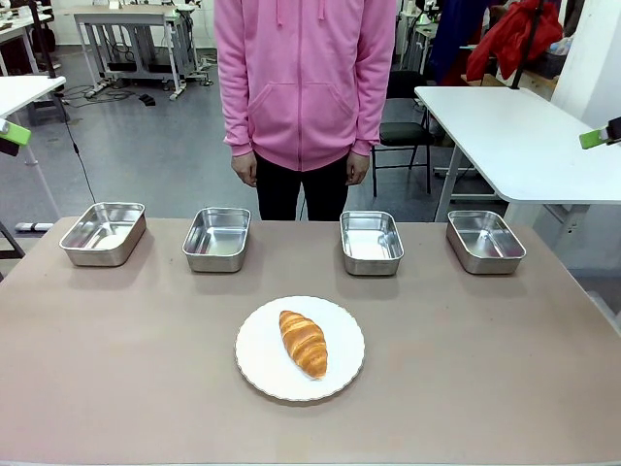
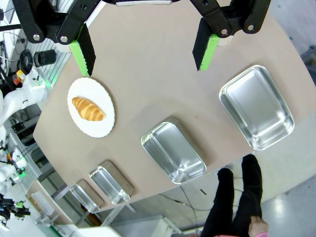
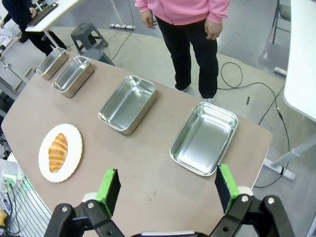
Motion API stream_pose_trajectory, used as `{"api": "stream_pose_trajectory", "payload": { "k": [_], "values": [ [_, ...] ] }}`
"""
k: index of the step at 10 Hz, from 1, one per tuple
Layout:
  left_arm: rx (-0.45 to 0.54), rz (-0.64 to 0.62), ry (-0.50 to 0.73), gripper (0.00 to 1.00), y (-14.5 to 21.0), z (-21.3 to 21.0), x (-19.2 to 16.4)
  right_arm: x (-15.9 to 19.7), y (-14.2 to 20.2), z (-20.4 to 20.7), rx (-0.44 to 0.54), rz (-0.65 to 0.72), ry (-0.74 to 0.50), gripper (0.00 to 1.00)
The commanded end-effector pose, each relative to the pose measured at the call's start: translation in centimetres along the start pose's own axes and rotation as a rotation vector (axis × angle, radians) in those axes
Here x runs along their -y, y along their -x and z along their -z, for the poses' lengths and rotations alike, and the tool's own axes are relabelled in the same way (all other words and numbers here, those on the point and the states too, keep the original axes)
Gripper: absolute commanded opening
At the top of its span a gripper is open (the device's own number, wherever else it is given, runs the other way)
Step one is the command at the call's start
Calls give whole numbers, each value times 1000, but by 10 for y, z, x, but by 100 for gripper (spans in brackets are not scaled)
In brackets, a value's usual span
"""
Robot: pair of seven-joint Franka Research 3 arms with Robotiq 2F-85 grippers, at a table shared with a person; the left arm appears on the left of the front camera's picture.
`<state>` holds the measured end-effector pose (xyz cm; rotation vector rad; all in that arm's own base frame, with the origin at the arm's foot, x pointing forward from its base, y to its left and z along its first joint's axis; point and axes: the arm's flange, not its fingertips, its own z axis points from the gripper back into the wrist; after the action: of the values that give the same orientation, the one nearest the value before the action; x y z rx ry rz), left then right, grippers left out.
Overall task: Place the bread in the container.
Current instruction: Place the Butter Roll into the Airtight Container indicated by the human.
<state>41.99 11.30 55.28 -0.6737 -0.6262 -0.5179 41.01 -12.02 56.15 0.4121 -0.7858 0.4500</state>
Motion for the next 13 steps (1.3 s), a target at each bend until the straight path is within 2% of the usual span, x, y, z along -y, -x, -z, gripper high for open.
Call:
{"api": "stream_pose_trajectory", "payload": {
  "k": [1,13],
  "values": [
    [3,6,7,100,1,-2,1,0,0,1,17,-1,-10,100],
    [3,6,7,100,1,-2,1,0,0,1,17,-1,-10,100]
  ]
}}
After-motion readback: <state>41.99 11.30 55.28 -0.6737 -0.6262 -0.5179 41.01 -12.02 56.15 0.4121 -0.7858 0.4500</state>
